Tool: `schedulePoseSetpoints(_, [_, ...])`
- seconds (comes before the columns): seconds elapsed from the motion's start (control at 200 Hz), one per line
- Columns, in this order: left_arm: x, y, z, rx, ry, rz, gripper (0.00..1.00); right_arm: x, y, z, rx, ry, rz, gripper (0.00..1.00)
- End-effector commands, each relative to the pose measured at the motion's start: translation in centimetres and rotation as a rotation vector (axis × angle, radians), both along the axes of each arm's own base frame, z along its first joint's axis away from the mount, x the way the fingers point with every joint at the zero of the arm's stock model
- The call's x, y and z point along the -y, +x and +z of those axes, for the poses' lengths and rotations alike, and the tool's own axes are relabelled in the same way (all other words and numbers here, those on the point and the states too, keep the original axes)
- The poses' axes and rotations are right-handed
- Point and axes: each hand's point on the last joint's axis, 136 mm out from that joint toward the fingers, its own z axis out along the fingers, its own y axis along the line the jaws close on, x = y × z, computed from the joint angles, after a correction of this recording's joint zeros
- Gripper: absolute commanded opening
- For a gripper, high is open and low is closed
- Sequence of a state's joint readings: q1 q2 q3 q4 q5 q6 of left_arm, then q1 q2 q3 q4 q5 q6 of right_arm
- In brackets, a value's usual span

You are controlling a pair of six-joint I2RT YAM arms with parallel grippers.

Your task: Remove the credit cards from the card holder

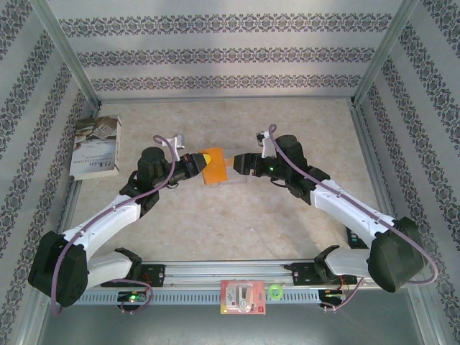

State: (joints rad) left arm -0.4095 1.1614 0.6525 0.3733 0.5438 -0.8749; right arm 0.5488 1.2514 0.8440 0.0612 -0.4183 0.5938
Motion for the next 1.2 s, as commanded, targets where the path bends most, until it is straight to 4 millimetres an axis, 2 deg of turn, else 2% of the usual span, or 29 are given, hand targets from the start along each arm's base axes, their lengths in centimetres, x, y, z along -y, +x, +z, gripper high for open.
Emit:
schedulePoseSetpoints(0.0, [-0.1, 0.2, 2.7, 0.111, -0.048, -0.008, 0.00, -2.2, -1.1, 3.2, 0.071, 0.142, 0.088, 0.76])
schedulePoseSetpoints(0.085, [-0.1, 0.2, 3.0, 0.114, -0.052, -0.010, 0.00, -3.1, -1.3, 3.6, 0.088, 0.138, 0.106, 0.77])
schedulePoseSetpoints(0.11, [0.0, 0.1, 3.2, 0.120, -0.058, -0.014, 0.00, -3.5, -1.3, 3.5, 0.090, 0.125, 0.107, 0.85])
schedulePoseSetpoints(0.14, [0.0, 0.1, 3.3, 0.125, -0.064, -0.020, 0.00, -3.6, -1.1, 3.3, 0.084, 0.103, 0.097, 0.87])
schedulePoseSetpoints(0.26, [0.1, -0.3, 3.9, 0.147, -0.084, -0.031, 0.00, -3.3, 0.3, 2.0, 0.047, 0.074, 0.032, 0.84])
schedulePoseSetpoints(0.415, [-0.2, -0.4, 3.6, 0.138, -0.091, -0.024, 0.00, -2.9, 0.8, 2.2, 0.045, 0.112, 0.001, 0.78])
schedulePoseSetpoints(0.55, [-0.5, -0.4, 3.0, 0.121, -0.114, -0.015, 0.00, -3.2, 0.4, 1.9, 0.027, 0.132, 0.025, 0.55])
schedulePoseSetpoints(0.64, [-0.6, -0.3, 2.8, 0.119, -0.130, -0.008, 0.00, -3.4, 0.0, 1.6, 0.020, 0.130, 0.030, 0.46])
schedulePoseSetpoints(0.824, [-0.3, -0.3, 2.0, 0.091, -0.179, -0.024, 0.00, -3.5, -0.6, -0.3, -0.016, 0.081, 0.020, 0.47])
schedulePoseSetpoints(0.904, [-0.5, -0.4, 1.7, 0.085, -0.183, -0.013, 0.00, -3.4, -1.0, -1.3, -0.033, 0.048, 0.011, 0.55])
schedulePoseSetpoints(0.944, [-0.5, -0.6, 1.6, 0.085, -0.183, -0.013, 0.00, -3.3, -1.1, -1.7, -0.038, 0.030, 0.005, 0.55])
schedulePoseSetpoints(1.009, [-0.5, -0.8, 1.5, 0.083, -0.181, -0.016, 0.00, -3.2, -1.3, -2.3, -0.047, 0.014, -0.003, 0.45])
schedulePoseSetpoints(1.139, [-0.4, -1.1, 0.4, 0.052, -0.172, -0.017, 0.00, -3.0, -1.6, -2.7, -0.051, 0.001, -0.004, 0.12])
schedulePoseSetpoints(1.174, [-0.1, -1.2, -0.2, 0.038, -0.164, -0.021, 0.00, -3.0, -1.8, -2.9, -0.056, -0.009, -0.001, 0.01])
schedulePoseSetpoints(1.199, [0.2, -1.5, -0.7, 0.026, -0.153, -0.030, 0.00, -2.9, -2.0, -3.2, -0.060, -0.020, -0.001, 0.00])
